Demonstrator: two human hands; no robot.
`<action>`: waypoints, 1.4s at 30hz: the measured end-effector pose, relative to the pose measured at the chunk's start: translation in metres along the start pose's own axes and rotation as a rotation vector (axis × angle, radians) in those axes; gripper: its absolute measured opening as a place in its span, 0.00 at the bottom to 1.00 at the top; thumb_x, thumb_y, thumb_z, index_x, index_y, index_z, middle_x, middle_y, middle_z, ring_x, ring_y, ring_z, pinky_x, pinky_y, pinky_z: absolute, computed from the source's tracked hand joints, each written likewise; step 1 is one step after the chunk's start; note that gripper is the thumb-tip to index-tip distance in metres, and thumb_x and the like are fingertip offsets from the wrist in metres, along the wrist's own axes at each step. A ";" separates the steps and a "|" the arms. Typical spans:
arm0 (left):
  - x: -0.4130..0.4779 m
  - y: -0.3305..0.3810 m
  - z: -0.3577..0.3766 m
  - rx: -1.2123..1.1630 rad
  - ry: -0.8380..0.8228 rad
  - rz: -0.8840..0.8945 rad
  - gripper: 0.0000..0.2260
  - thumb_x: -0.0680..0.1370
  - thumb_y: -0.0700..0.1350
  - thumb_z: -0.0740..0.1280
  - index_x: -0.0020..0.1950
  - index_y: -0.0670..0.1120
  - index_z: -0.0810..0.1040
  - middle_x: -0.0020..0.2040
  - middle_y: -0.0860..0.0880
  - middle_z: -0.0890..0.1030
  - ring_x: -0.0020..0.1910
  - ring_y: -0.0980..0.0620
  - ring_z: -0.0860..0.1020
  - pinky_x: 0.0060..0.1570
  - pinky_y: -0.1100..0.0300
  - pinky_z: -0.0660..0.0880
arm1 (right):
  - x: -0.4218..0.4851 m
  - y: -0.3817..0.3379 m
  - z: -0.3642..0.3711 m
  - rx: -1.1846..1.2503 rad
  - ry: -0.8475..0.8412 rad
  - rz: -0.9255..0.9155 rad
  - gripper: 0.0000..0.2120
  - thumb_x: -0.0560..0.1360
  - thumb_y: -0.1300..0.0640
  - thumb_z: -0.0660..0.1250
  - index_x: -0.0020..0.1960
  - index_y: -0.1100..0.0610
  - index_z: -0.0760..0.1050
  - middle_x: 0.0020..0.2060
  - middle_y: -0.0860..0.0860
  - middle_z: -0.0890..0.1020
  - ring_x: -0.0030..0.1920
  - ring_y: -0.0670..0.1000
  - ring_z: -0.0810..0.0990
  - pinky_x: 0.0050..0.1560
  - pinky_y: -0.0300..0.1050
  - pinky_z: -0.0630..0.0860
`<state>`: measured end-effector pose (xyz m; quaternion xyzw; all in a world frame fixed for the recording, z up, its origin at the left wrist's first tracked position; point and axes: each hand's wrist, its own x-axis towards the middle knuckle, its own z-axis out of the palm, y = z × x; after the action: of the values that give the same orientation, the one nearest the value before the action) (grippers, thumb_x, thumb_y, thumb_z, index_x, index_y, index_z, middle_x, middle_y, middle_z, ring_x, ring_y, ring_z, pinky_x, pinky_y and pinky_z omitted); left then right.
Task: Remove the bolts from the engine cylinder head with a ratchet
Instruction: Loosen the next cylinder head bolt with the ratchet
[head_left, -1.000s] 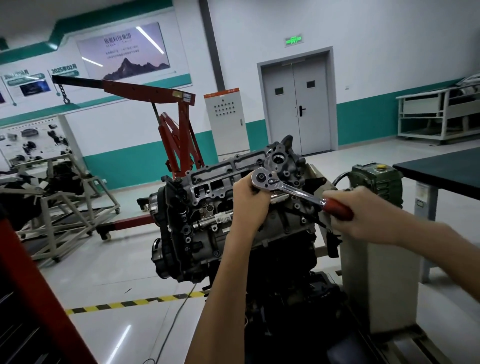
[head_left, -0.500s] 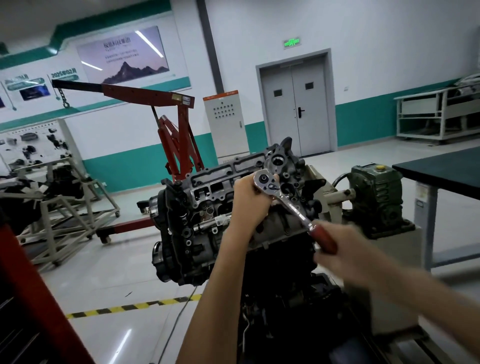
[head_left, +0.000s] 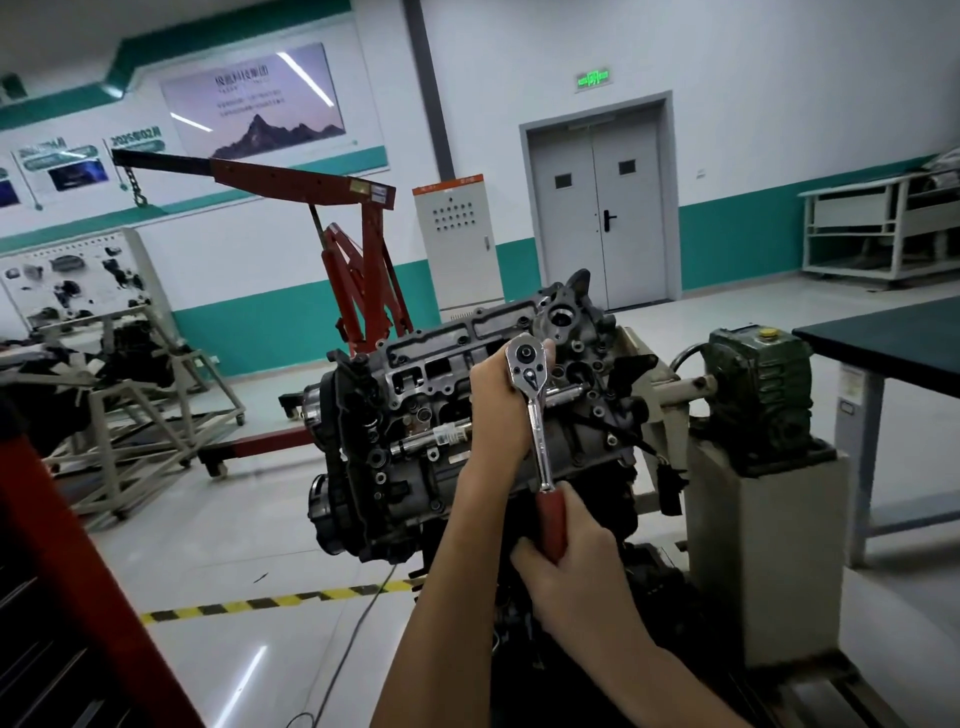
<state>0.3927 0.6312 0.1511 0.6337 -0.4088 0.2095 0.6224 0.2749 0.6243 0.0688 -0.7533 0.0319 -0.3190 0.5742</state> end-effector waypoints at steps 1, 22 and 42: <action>0.001 0.000 -0.002 0.003 -0.004 0.001 0.22 0.78 0.40 0.67 0.30 0.52 0.60 0.26 0.58 0.61 0.28 0.60 0.59 0.29 0.67 0.58 | 0.001 -0.001 -0.003 -0.024 -0.015 0.004 0.09 0.68 0.65 0.66 0.44 0.53 0.71 0.27 0.51 0.73 0.22 0.43 0.68 0.23 0.35 0.67; -0.002 -0.001 0.002 -0.022 0.015 0.011 0.22 0.79 0.39 0.67 0.30 0.52 0.60 0.25 0.59 0.63 0.28 0.60 0.59 0.29 0.65 0.58 | 0.013 -0.014 -0.031 0.287 -0.354 0.286 0.11 0.70 0.64 0.69 0.36 0.55 0.69 0.23 0.52 0.71 0.20 0.52 0.70 0.23 0.41 0.69; 0.000 -0.004 0.003 -0.070 -0.011 -0.011 0.22 0.78 0.40 0.68 0.29 0.55 0.63 0.25 0.58 0.63 0.30 0.59 0.59 0.31 0.63 0.60 | 0.013 -0.004 -0.008 0.377 -0.193 0.264 0.15 0.73 0.65 0.62 0.31 0.53 0.63 0.20 0.50 0.63 0.17 0.48 0.60 0.19 0.34 0.60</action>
<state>0.3948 0.6276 0.1482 0.6148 -0.4158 0.1882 0.6432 0.2799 0.6133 0.0794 -0.6490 0.0150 -0.1682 0.7418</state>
